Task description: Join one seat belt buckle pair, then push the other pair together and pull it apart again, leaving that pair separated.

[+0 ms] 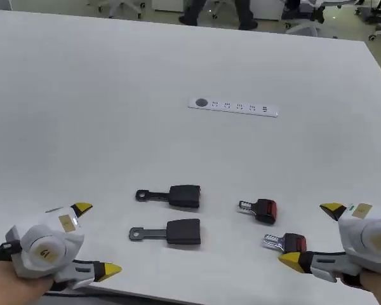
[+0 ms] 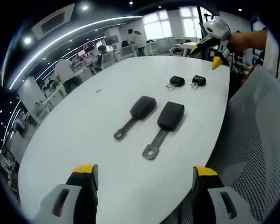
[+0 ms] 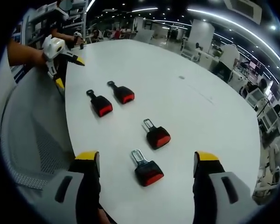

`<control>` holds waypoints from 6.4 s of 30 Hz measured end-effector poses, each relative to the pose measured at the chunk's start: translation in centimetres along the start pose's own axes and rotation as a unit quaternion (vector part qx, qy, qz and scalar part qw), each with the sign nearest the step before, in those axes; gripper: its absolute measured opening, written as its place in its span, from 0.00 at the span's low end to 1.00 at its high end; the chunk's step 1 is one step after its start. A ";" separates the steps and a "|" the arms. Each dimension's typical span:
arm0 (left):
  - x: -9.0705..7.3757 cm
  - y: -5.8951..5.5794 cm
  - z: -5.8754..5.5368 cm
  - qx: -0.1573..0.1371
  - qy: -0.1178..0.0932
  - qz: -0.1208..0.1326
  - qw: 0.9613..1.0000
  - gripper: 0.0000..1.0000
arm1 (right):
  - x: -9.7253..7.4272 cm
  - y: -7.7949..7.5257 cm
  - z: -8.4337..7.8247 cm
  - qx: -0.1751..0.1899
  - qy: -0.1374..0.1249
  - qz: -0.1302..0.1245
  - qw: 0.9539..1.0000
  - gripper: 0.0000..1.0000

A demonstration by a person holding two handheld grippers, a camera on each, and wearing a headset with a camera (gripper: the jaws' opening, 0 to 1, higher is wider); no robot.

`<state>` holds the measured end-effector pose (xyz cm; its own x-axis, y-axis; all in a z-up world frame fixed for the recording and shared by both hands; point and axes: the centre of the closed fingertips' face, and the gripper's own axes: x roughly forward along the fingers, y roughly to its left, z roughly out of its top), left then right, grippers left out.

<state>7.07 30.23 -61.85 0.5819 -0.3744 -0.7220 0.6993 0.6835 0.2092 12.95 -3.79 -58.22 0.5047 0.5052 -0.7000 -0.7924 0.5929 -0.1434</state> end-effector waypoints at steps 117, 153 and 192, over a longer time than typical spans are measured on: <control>12.8 -6.4 5.6 0.237 0.061 -0.242 0.939 0.33 | 6.5 -0.2 -9.1 -0.168 0.150 0.196 0.954 0.33; 12.6 -6.7 5.7 0.234 0.074 -0.266 0.932 0.32 | 11.5 7.0 -2.7 -0.161 0.100 0.209 0.959 0.34; 12.9 -6.7 5.3 0.232 0.090 -0.282 0.927 0.31 | 14.6 10.3 1.2 -0.180 0.044 0.236 0.954 0.30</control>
<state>12.10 17.51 -69.04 0.0202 -0.4501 -0.8928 0.9986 0.0526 -0.0039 12.61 10.44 -69.10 0.0451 0.5986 -0.7998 -0.9985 0.0506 -0.0184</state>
